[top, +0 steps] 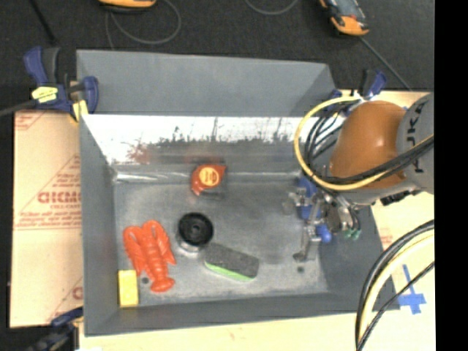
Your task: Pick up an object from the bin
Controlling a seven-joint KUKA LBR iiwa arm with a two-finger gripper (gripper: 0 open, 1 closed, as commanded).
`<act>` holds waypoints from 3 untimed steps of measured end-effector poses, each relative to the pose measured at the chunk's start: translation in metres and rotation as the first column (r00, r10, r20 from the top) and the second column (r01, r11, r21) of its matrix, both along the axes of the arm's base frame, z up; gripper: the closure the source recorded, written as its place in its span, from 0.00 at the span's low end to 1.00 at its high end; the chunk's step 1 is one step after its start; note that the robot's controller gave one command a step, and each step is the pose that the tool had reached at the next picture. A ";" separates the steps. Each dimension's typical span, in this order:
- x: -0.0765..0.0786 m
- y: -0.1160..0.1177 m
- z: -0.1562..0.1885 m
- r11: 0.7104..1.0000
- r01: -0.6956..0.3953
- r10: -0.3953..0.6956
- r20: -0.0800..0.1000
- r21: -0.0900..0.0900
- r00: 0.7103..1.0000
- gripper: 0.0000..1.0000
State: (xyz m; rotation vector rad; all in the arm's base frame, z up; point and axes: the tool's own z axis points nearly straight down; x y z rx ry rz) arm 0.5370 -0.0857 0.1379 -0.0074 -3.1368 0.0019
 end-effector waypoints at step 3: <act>0.019 0.072 0.039 0.998 -0.067 0.067 0.010 0.003 0.998 0.00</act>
Offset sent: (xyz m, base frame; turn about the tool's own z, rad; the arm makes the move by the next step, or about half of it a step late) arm 0.0280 0.1005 0.0476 -0.0671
